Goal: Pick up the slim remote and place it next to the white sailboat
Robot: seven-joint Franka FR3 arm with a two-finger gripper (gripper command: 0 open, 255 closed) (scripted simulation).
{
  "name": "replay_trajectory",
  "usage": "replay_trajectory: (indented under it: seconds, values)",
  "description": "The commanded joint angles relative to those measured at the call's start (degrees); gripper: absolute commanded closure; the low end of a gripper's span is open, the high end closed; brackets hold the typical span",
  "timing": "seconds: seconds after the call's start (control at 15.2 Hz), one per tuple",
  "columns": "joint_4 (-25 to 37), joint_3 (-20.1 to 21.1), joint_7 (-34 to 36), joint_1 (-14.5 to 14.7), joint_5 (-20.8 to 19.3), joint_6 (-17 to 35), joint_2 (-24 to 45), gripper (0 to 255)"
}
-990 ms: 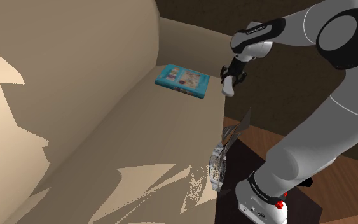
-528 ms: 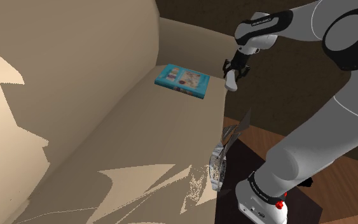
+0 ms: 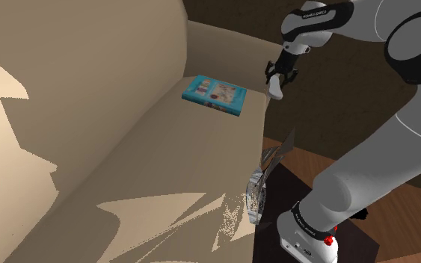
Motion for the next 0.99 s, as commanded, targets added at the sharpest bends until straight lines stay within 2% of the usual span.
replay_trajectory:
  seconds: [0.0, 0.92]
  values:
    - [1.11, 0.05, 0.19, 0.03, -0.20, -1.66, -0.57, 255]
    - [11.18, 0.14, 0.59, 0.09, -0.44, -12.36, -1.23, 255]
